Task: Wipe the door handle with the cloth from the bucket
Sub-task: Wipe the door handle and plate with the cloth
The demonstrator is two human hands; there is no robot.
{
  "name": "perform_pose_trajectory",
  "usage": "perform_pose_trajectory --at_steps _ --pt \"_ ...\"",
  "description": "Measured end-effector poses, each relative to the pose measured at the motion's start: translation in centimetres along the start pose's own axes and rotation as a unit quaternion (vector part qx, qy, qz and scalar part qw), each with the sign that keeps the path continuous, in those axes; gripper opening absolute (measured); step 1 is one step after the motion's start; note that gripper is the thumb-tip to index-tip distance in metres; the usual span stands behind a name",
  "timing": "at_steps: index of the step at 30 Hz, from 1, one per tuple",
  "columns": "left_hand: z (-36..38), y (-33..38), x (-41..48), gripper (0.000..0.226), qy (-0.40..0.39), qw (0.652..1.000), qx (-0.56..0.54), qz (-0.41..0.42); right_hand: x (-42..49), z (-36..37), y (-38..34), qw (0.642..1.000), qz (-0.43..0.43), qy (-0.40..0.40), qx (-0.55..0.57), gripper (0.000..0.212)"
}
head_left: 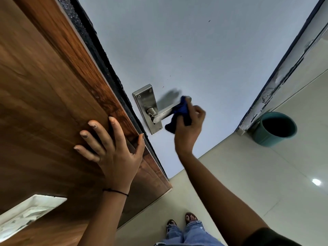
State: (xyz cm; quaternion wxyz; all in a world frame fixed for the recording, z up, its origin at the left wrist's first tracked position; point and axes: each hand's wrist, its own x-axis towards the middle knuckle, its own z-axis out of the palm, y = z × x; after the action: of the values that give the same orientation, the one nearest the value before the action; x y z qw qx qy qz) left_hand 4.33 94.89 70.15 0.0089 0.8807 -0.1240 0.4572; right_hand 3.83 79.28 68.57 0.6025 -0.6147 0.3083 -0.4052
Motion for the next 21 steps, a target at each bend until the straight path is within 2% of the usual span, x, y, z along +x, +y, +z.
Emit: perform_pose_trajectory --at_steps 3,5,7,9,11,13,14,16,17,19,21 --pt "0.0 0.0 0.0 0.097 0.008 1.000 -0.007 -0.002 -4.1 0.8 0.2 0.992 -0.072 -0.100 -0.037 0.050" --pt "-0.1 0.0 0.0 0.096 0.007 1.000 -0.004 -0.003 -4.6 0.7 0.1 0.975 -0.137 -0.141 -0.099 0.046" --pt "-0.1 0.1 0.1 0.096 0.002 1.000 -0.002 -0.003 -3.0 0.2 -0.3 0.940 -0.243 -0.142 -0.191 0.043" --pt "-0.1 0.1 0.0 0.097 0.000 1.000 -0.006 -0.002 -0.5 -0.5 -0.4 0.888 -0.347 -0.116 -0.278 0.032" --pt "-0.1 0.0 0.0 0.098 0.000 1.000 -0.009 0.001 2.3 -1.4 -0.5 0.864 -0.356 -0.085 -0.345 0.025" --pt "0.0 0.0 0.1 0.098 -0.001 1.000 -0.013 -0.001 4.8 -2.3 -0.9 0.881 -0.296 -0.063 -0.365 0.025" --pt "0.0 0.0 0.1 0.098 -0.001 1.000 -0.015 -0.002 5.7 -2.6 -1.2 0.904 -0.239 -0.066 -0.349 0.028" --pt "0.0 0.1 0.1 0.098 0.001 1.000 -0.021 -0.002 6.7 -2.8 -1.3 0.969 -0.059 -0.103 -0.218 0.039" --pt "0.0 0.0 0.0 0.098 0.003 1.000 -0.025 -0.002 6.9 -2.8 -1.3 0.986 0.040 -0.119 -0.113 0.044" --pt "0.1 0.0 0.0 0.097 0.006 1.000 -0.026 0.003 6.3 -2.7 -1.4 0.971 0.198 -0.132 0.034 0.041" --pt "0.1 0.0 0.0 0.096 0.006 1.000 -0.021 0.012 4.8 -2.2 -0.9 0.935 0.303 -0.155 0.099 0.032"
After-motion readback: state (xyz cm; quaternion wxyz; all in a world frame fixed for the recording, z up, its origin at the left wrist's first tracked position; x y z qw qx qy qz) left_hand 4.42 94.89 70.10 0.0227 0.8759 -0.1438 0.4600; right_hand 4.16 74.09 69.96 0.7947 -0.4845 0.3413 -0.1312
